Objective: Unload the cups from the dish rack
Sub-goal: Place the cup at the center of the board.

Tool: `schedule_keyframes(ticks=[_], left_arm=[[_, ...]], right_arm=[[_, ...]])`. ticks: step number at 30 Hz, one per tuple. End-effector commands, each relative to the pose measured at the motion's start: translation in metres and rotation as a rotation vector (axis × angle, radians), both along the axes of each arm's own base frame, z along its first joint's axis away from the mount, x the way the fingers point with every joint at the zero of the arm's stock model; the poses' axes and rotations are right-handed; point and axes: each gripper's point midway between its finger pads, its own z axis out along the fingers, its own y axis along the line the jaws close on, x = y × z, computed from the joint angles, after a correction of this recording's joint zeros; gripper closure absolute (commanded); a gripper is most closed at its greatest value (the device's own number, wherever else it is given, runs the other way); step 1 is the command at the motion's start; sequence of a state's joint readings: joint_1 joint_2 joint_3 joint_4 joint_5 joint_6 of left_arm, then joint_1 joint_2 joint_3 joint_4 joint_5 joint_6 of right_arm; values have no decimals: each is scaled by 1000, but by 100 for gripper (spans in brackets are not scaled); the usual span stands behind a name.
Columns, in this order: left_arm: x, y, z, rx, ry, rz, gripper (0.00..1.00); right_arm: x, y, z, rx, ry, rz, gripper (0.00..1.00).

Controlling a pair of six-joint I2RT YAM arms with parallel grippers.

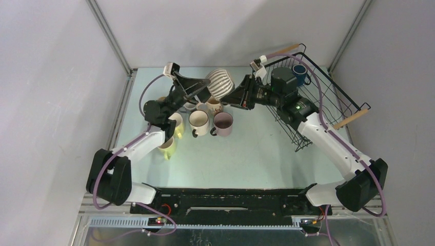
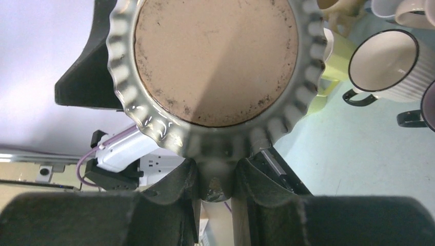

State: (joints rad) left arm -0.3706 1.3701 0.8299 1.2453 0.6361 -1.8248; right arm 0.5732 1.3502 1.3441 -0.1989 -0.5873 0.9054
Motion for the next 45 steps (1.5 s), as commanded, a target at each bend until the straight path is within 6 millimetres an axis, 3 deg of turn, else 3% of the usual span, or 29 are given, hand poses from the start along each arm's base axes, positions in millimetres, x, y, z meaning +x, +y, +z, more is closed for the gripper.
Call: schedule_keyframes(ticks=[1,12,17,19,20,23,25,28,35,40,45], left_arm=[[-23,2,17,-75,-58,-63,41],[-29,-2,23,-74,-88,-78,98],[-32,-2,24,-71,-104,-74,100],[-33,-2,26,-69,-114,-70,100],[-34,-2,26,-65,-118,-68,100],[-35,-2,27,-49,-133,-54,100],[-35,-3,28,-35,-139,-44,100],[-33,-6,24,14,-136,-27,100],[-24,-10,5,163,-123,37,100],[-19,-13,-29,359,-83,87,100],[-20,-3,-73,627,-78,167,100]], right_arm=[[-11,1,43,110,-139,27,100],[-15,-2,34,100,-138,11,100],[-16,-4,28,81,-137,0,100],[-15,-6,26,73,-142,-10,86],[-16,-7,26,68,-148,-11,68],[-15,-10,27,59,-166,-24,34],[-14,-12,25,46,-170,-36,21],[-12,-17,21,14,-178,-60,9],[-4,-48,6,-111,-198,-193,1],[-1,-73,-1,-189,-212,-269,1],[1,-92,-10,-269,-224,-323,0]])
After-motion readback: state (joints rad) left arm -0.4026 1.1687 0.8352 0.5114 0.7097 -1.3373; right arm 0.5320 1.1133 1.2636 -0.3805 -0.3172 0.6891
